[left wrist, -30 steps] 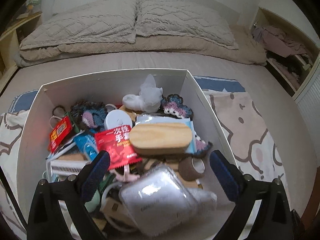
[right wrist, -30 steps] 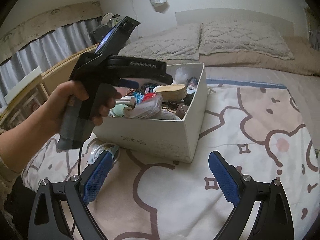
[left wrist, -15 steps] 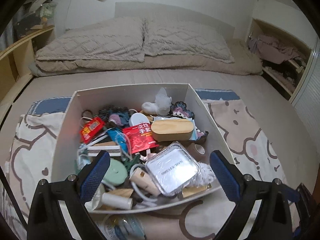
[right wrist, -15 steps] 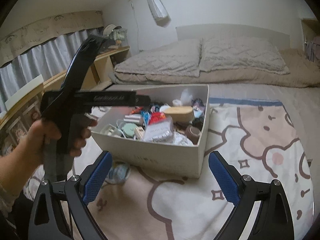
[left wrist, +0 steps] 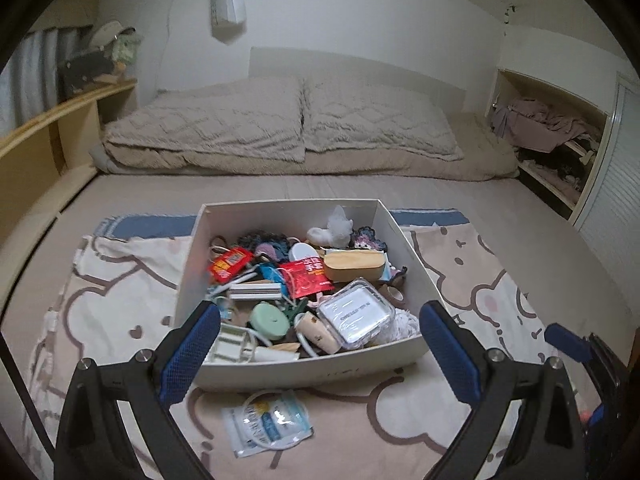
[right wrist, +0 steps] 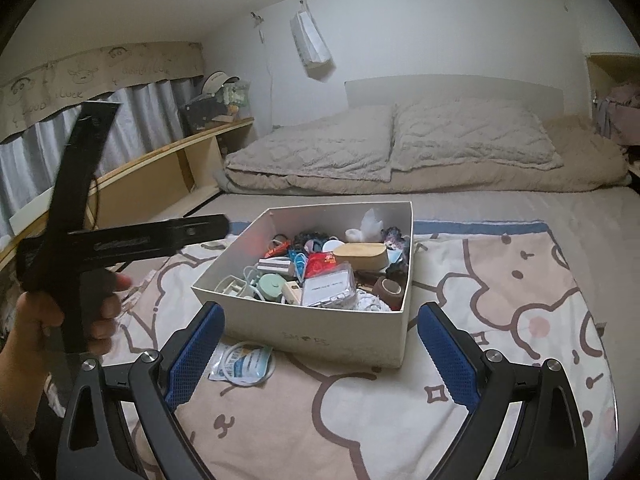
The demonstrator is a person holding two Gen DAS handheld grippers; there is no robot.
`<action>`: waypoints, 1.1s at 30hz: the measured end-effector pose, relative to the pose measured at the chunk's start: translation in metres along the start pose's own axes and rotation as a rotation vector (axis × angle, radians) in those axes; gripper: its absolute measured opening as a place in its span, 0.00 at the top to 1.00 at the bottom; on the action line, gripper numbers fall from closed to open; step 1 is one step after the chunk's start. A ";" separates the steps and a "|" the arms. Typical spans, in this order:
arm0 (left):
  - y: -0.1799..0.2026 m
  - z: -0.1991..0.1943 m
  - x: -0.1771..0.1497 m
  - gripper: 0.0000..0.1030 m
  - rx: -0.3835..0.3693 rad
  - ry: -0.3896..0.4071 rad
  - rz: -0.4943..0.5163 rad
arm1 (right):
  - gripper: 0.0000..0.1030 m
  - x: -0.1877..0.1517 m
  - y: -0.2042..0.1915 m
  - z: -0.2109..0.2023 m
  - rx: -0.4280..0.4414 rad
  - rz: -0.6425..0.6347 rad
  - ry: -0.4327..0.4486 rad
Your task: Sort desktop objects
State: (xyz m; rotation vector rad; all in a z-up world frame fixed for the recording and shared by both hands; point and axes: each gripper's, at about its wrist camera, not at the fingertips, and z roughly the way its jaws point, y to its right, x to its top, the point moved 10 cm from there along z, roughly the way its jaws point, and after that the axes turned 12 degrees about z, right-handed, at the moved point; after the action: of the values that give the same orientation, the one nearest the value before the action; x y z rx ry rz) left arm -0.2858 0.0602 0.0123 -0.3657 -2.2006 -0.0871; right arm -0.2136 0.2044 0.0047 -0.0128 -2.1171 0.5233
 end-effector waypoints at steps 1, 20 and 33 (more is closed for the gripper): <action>-0.001 -0.005 -0.001 0.02 0.006 0.007 0.001 | 0.06 -0.001 -0.001 -0.002 -0.002 -0.001 0.002; -0.014 -0.095 -0.033 0.02 0.101 0.112 0.042 | 0.06 -0.013 -0.021 -0.038 -0.091 -0.028 0.059; -0.016 -0.112 -0.059 0.02 0.112 0.120 0.015 | 0.06 -0.021 -0.019 -0.054 -0.189 -0.043 0.099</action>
State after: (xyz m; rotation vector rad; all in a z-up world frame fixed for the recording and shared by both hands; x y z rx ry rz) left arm -0.1707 0.0100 0.0355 -0.3063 -2.0736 0.0218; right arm -0.1543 0.2020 0.0211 -0.0980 -2.0580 0.2902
